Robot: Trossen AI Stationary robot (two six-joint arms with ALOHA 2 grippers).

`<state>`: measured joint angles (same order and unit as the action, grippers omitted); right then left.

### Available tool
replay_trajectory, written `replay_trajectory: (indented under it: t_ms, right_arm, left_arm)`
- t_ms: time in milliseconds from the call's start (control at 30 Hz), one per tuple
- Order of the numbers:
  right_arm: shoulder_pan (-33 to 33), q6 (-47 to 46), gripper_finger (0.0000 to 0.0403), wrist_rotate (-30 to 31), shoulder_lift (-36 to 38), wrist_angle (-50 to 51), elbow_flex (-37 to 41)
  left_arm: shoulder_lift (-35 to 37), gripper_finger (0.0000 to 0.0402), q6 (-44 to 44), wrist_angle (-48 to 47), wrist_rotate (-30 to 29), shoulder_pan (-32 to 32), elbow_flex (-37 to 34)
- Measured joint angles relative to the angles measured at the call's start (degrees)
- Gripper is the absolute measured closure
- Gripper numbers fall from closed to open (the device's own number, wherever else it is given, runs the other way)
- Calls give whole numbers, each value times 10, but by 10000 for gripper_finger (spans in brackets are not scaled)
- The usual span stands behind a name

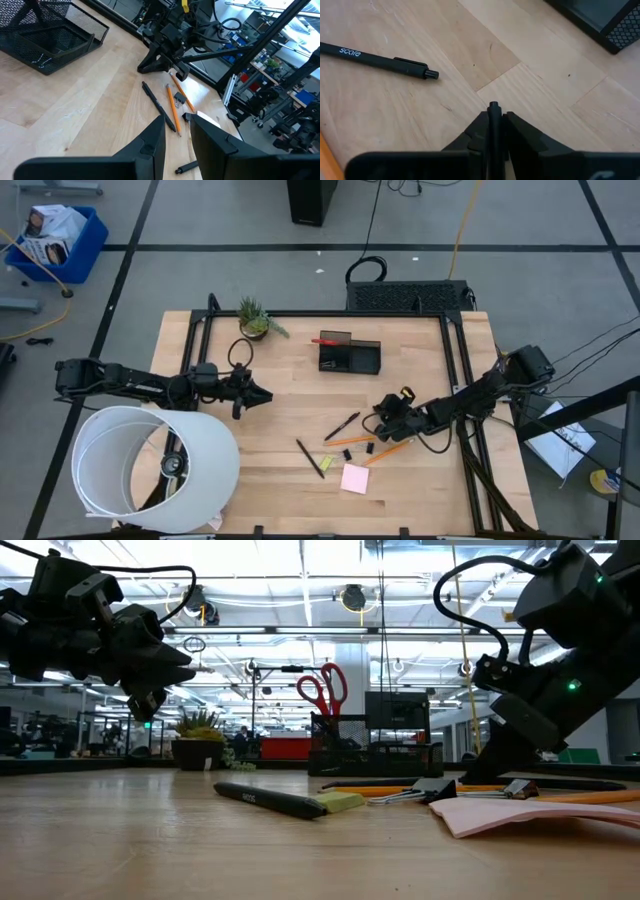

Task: Pick and place office supplies into organizer
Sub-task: Put the black pen into the desk organizer

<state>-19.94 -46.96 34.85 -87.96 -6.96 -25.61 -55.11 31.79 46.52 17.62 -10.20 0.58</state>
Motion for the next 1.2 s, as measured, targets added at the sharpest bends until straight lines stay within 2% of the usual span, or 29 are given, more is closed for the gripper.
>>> replay_trajectory:
  t_ms: [333,767,967,1200]
  right_arm:
    - [18,89,370,-4,-2,-119,2]
    - [60,237,373,9,-1,-290,1]
    - [86,324,372,11,0,-392,0]
    - [128,379,373,11,0,-478,0]
  left_arm:
    - [0,309,0,0,0,0,0]
    - [0,309,0,0,-2,0,0]
    - [0,309,-1,0,-2,0,0]
    - [0,309,0,0,-2,0,0]
